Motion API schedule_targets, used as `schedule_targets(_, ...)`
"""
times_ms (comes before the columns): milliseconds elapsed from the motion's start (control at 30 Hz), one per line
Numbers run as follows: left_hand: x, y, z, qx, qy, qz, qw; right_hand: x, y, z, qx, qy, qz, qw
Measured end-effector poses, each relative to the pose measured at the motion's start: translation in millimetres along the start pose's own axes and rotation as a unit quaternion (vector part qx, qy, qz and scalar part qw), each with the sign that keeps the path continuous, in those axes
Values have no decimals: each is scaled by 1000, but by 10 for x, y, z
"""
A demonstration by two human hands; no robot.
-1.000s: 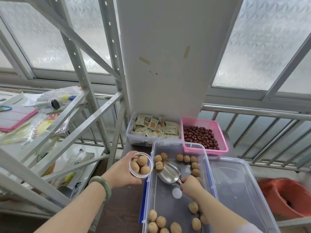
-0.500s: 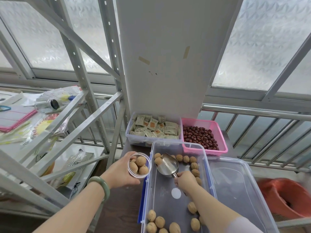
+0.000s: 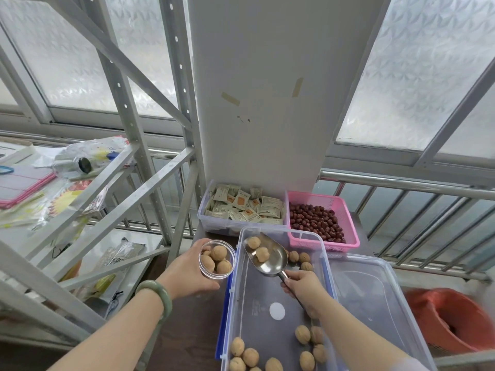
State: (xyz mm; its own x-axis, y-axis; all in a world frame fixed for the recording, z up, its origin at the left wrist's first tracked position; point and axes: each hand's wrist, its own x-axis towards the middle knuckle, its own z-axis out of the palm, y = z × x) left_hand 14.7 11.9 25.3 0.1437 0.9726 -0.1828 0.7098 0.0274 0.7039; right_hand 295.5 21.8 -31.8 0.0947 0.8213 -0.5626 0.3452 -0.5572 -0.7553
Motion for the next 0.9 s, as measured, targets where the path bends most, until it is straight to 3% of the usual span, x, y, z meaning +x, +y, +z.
schedule_targets(433, 64, 160, 22, -38, 5, 28, 999, -967, -1215, -754, -160, -53, -93, 981)
schedule_targets(767, 49, 201, -1, -17, 8, 23, 1000, -1112, -1497, -458, -333, -48, -147, 930)
schedule_targets(900, 30, 213, 1, -19, 6, 37, 999, -1165, -1547, -397, -415, -23, -187, 890)
